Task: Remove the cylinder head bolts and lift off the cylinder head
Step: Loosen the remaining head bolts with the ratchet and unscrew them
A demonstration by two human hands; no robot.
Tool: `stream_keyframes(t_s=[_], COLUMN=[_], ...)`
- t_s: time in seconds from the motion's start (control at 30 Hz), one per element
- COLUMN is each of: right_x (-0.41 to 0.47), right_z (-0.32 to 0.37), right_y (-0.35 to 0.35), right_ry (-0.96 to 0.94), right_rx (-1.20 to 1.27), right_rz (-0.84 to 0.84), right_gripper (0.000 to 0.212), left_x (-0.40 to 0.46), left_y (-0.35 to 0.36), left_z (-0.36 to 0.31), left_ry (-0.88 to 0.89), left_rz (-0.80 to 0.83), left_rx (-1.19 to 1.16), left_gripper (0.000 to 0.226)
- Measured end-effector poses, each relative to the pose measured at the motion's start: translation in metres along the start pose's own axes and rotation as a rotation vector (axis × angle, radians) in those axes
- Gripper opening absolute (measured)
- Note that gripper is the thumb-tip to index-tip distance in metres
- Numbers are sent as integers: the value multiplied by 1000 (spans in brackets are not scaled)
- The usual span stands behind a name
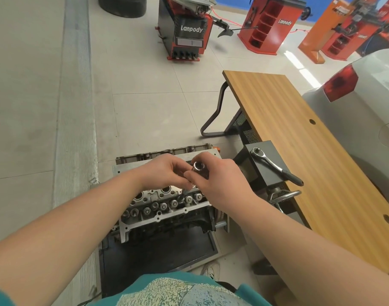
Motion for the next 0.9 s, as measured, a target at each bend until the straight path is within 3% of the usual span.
stream_keyframes(t_s=[0.17,0.3,0.47,0.57,0.67,0.77,0.83,0.9], right_x=[3,1,-5,-1,4,2,-1,-3], right_z=[12,27,40,33,19,24,24,26], right_y=[-2,1,11,-3,-10,-7,-4,-5], right_ry=[-49,-179,-286,-205,-72,-148,-174,-143], right_rx=[-39,-185,-117,-203,-403,-340,-229,-105], right_rz=[40,100,275,150,88,122,181,160], right_gripper=[36,25,45,26,35,13,16,15], left_x=[-1,-3,-7,-8,-6,-5,-6,-5], left_y=[-2,4,8,1,-1,3,6,6], left_z=[4,1,3,-4,-6,-9,-8,-8], left_ry=[-4,-4,-26,36,49,61,57,50], left_rz=[-101,-90,-22,-116,-158,-109,-80,-100], left_rx=[-12,22,129,145,113,138,153,215], left_gripper=[18,35,16,13,17,23,24,10])
Point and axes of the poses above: each hand's wrist, its own x-axis towards the middle knuckle, its own y-axis out of the palm, z = x × y, the point moved 10 cm from there along x, towards the middle knuckle, and after that the axes turned 9 degrees about -y, right-handed, at the moved point
